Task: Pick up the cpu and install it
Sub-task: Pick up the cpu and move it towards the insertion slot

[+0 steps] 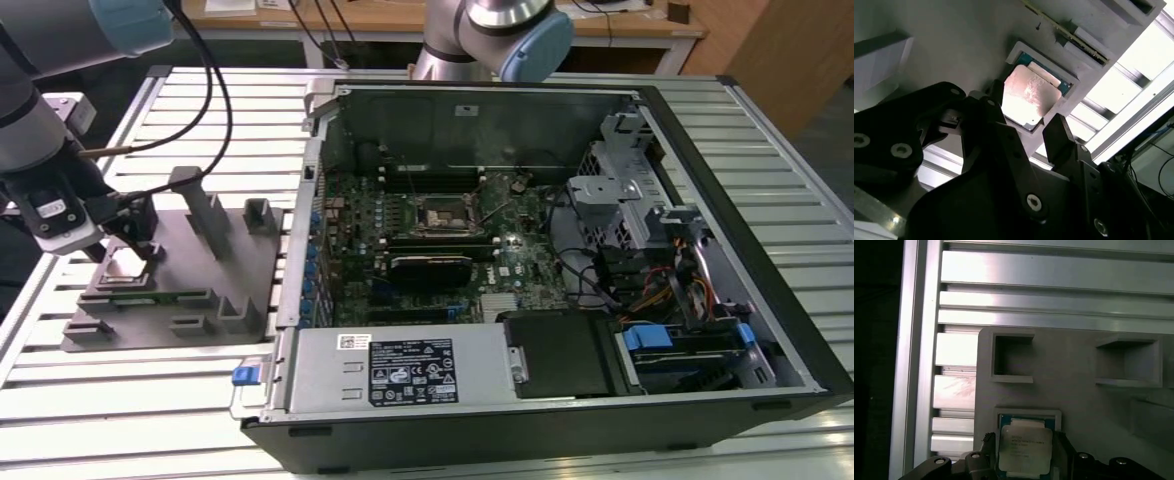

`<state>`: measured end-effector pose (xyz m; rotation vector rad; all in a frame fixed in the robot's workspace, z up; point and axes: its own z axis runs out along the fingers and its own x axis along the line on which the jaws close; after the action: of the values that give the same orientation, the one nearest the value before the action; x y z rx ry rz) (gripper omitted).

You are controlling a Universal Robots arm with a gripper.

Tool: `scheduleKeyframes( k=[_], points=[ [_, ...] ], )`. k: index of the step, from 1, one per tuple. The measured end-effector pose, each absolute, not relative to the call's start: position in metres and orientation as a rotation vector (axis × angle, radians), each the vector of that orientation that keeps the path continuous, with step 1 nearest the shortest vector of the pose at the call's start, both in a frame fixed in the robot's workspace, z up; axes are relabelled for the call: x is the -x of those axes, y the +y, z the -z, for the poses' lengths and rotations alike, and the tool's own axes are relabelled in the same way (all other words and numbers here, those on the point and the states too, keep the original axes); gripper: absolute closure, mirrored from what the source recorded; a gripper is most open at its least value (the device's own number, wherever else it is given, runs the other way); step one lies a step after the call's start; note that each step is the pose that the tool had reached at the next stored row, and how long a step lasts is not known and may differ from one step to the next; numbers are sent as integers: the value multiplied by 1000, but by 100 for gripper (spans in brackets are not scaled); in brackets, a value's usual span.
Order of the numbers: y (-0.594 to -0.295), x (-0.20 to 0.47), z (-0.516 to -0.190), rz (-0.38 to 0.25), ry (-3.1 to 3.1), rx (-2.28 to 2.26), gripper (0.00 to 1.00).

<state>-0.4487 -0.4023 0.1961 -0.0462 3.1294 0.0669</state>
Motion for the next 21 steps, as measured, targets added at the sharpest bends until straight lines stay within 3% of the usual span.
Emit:
scheduleKeyframes(
  k=[6,7,21],
  points=[
    [-402,449,-194,-67,3129,4,40],
    [-402,449,-193,-67,3129,2,34],
    [-402,449,-185,-66,3129,-7,36]
  ],
)
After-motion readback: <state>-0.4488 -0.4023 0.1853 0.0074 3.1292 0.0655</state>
